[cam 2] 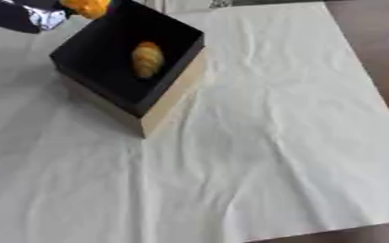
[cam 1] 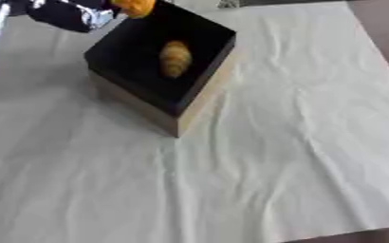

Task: Pick up objects on the table and place them in the box.

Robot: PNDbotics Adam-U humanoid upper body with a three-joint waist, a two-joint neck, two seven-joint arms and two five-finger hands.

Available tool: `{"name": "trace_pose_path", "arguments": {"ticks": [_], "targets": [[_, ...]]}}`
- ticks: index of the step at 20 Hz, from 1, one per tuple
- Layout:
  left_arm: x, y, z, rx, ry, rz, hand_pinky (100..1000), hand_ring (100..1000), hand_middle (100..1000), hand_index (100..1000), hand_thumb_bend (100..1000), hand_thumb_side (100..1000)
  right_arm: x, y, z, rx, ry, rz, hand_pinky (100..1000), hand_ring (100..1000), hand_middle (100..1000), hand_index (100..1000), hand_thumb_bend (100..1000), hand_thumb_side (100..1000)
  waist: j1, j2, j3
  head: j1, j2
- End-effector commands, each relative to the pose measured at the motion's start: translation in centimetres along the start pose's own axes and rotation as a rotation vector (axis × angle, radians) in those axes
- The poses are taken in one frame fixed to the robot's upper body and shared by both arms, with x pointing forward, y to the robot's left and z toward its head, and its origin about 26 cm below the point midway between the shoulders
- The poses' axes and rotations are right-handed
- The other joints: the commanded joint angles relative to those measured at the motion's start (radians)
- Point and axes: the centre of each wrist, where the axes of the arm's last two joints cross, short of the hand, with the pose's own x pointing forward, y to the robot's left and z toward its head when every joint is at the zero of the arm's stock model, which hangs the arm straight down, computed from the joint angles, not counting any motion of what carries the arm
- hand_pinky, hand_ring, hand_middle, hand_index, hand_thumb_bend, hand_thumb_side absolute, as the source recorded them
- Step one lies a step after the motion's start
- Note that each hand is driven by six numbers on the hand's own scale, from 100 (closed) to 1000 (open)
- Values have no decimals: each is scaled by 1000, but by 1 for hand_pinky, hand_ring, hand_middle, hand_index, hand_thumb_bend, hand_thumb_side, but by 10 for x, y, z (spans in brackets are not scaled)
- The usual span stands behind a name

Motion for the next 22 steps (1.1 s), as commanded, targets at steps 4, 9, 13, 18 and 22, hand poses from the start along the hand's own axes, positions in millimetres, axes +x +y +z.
{"name": "trace_pose_path", "arguments": {"ticks": [4,9,13,18,22], "targets": [[-16,-36,-15,-1,136,-41,791,750,636,673,100,100,6,-3,-13,22,-44,-16,928,863,610,848,100,100,-9,-19,-16,30,-17],[-23,-64,-12,-77,191,-82,804,780,682,728,225,100,6,-3,-12,20,-40,-19,929,863,609,848,100,100,-7,-18,-18,31,-21],[-24,-71,-11,-106,194,-97,889,891,812,936,366,323,6,-3,-11,20,-35,-17,929,863,609,848,100,100,-6,-18,-16,30,-19],[-22,-63,-11,-31,180,-141,941,958,879,992,430,647,5,-3,-10,23,-28,-15,930,863,607,848,100,100,-5,-18,-14,29,-19],[-22,-54,-10,51,201,-199,951,976,892,999,483,608,5,-2,-10,26,-24,-15,930,863,607,848,100,100,-4,-18,-13,28,-19]]}}
